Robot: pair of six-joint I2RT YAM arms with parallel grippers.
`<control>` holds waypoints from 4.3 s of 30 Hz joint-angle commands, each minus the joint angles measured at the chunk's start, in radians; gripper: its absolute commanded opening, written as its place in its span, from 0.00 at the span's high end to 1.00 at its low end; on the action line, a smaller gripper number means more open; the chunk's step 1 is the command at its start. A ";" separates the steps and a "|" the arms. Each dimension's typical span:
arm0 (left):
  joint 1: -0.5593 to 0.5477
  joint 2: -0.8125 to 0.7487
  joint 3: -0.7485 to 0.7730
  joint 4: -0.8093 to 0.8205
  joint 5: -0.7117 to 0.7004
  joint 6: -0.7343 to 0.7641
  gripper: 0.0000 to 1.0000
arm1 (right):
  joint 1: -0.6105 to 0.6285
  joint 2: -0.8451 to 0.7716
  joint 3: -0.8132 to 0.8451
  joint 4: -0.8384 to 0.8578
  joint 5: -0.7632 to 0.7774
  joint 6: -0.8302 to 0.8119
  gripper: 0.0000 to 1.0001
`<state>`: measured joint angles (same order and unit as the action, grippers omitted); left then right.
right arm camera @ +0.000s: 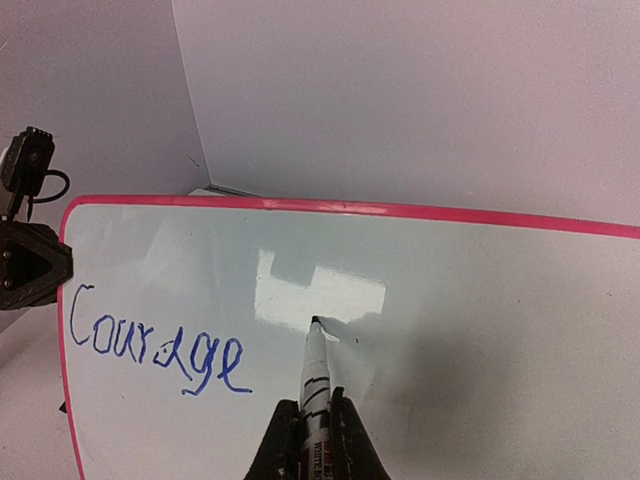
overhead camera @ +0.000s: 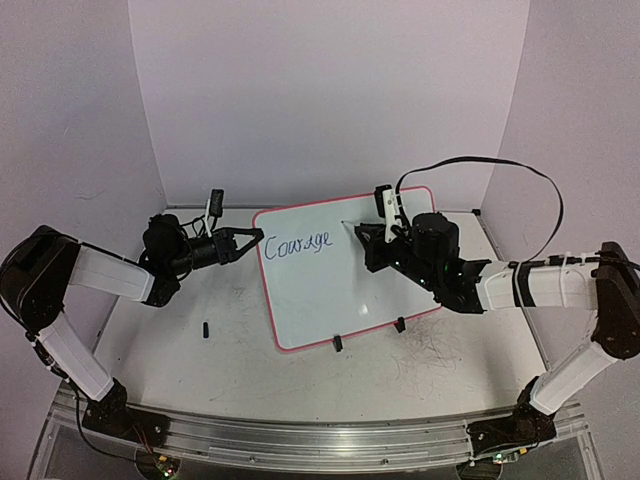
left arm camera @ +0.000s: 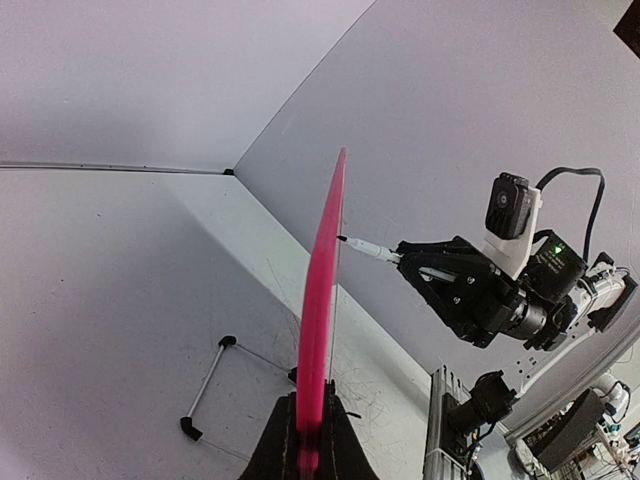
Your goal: Write a sentence on the whiteboard
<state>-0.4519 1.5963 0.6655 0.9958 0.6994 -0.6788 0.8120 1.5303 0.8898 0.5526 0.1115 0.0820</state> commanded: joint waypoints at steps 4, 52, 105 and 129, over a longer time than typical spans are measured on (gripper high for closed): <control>-0.024 0.010 0.018 -0.029 0.008 -0.002 1.00 | -0.002 -0.020 -0.022 -0.012 0.018 0.013 1.00; -0.028 0.018 0.027 -0.034 0.008 -0.001 1.00 | 0.001 -0.133 -0.113 0.015 -0.019 0.041 1.00; -0.030 0.017 0.038 -0.042 0.016 -0.001 1.00 | 0.000 -0.029 -0.044 -0.001 0.122 0.084 1.00; -0.031 0.009 0.040 -0.053 0.014 0.002 1.00 | 0.000 -0.051 -0.085 0.066 0.041 0.071 1.00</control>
<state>-0.4591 1.5986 0.6746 0.9874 0.6960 -0.6800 0.8139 1.4592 0.7792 0.5899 0.1402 0.1547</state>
